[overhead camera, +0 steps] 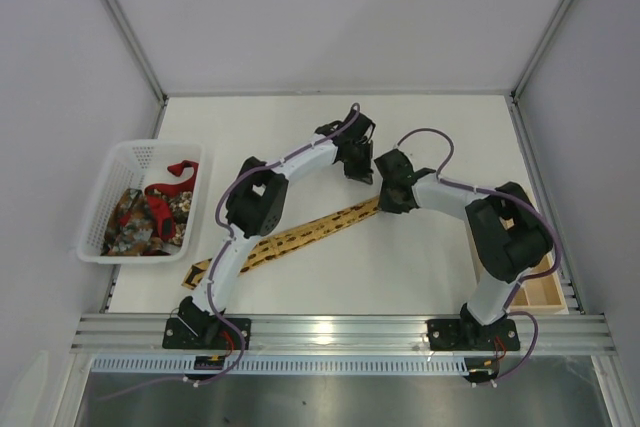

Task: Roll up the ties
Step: Roll the tie

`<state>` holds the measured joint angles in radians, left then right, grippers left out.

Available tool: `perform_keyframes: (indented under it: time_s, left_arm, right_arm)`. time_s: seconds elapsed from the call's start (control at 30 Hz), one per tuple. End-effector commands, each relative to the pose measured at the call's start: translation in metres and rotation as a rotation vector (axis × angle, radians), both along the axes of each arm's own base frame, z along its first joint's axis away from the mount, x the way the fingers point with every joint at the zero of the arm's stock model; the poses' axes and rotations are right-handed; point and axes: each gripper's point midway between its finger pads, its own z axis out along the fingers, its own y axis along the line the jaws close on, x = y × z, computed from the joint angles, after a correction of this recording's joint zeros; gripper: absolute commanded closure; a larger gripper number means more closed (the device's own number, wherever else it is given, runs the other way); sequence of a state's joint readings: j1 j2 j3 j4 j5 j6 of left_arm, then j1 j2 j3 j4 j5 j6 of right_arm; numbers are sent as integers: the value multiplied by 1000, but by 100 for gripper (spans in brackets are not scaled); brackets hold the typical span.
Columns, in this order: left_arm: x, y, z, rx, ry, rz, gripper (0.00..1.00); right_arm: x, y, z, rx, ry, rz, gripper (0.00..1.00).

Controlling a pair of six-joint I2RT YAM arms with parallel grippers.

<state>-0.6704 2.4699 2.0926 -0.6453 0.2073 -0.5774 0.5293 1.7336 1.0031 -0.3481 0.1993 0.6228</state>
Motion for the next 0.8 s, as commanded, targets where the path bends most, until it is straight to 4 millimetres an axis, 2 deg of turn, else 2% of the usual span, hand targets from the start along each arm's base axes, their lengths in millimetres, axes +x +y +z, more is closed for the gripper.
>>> perform_keyframes:
  time_s: [0.0, 0.1, 0.2, 0.3, 0.33, 0.4, 0.43, 0.47, 0.5, 0.53, 0.57, 0.63, 0.67, 0.77]
  left_arm:
    - [-32, -3, -4, 25, 58, -49, 100]
    - [-38, 1, -8, 25, 65, -36, 100]
    - [-28, 10, 2, 51, 17, 1, 100]
    - [-11, 17, 14, 29, 2, 46, 100]
    - [-3, 17, 24, 16, -19, 56, 100]
    - [7, 21, 33, 12, -37, 75, 100]
    - [11, 21, 39, 10, -49, 82, 98]
    - [17, 20, 50, -2, -69, 86, 98]
    - [18, 20, 55, -3, -80, 83, 97]
    - [19, 18, 59, -10, -90, 81, 96]
    - [19, 17, 66, -21, -96, 83, 96]
    - [14, 18, 66, -24, -90, 80, 95]
    - [14, 16, 68, -35, -97, 79, 95]
    - [5, 11, 72, -59, -96, 63, 95]
  right_arm:
    - [23, 10, 4, -10, -32, -8, 100]
    - [31, 11, 6, -12, -33, -5, 100]
    - [29, 7, 14, -24, -24, -14, 100]
    - [18, -13, 32, -43, -40, -45, 100]
    - [17, -23, 49, -46, -78, -62, 97]
    - [7, -50, 59, -90, -70, -107, 93]
    - [10, -74, 67, -115, -79, -168, 83]
    - [10, -91, 83, -111, -107, -213, 78]
    - [8, -120, 86, -119, -88, -288, 60]
    - [6, -138, 90, -115, -86, -339, 51]
    - [4, -150, 97, -106, -94, -367, 46]
    - [-5, -174, 99, -119, -68, -418, 46]
    - [-8, -192, 100, -131, -58, -465, 48]
    - [-24, -227, 96, -160, -17, -560, 58]
